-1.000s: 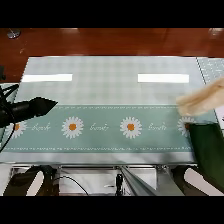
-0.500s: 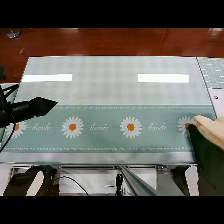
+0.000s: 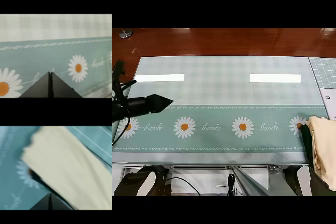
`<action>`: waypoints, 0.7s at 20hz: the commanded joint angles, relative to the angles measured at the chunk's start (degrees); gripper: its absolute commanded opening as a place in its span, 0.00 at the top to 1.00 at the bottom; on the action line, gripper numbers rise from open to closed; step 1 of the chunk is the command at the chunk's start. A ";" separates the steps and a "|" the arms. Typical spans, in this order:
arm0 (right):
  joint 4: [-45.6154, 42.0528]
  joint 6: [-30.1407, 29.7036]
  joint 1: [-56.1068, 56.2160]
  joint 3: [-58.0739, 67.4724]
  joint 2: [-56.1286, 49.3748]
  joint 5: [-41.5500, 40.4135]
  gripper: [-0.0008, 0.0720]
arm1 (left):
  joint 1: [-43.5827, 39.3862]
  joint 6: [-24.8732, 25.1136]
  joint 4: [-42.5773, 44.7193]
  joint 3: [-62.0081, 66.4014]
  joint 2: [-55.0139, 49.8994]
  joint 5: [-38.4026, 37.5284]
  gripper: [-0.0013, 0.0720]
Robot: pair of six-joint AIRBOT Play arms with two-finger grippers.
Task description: Fold the shirts.
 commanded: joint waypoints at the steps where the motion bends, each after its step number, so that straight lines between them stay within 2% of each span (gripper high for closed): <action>1: 28.81 -3.50 12.09 4.81 -3.89 -18.58 0.95 | -2.78 2.25 -3.50 12.83 -8.76 -4.17 0.95; 3: 28.65 -4.66 27.54 6.40 -7.21 -27.10 0.95 | -7.02 2.23 -2.32 25.44 -14.27 -2.60 0.95; 5: 21.22 -4.68 43.74 6.75 -12.44 -30.32 0.95 | -12.24 1.44 4.74 35.30 -18.67 -1.18 0.95; 6: 15.91 -4.59 50.77 6.73 -15.58 -29.55 0.95 | -14.47 -0.79 9.73 37.57 -19.98 -1.25 0.95; 8: 5.22 -2.62 63.49 6.73 -23.12 -25.38 0.95 | -17.51 -5.66 21.05 36.26 -20.68 -2.67 0.95; 10: -8.55 5.55 69.66 6.73 -29.68 -21.31 0.95 | -18.60 -10.78 28.35 29.83 -20.61 -3.30 0.95; 12: -18.51 11.54 70.55 6.73 -35.06 -17.38 0.95 | -18.47 -10.78 32.74 21.16 -20.74 -1.46 0.95; 14: -19.58 15.47 69.18 6.73 -37.77 -15.50 0.95 | -18.47 -10.73 35.60 14.47 -20.74 0.44 0.94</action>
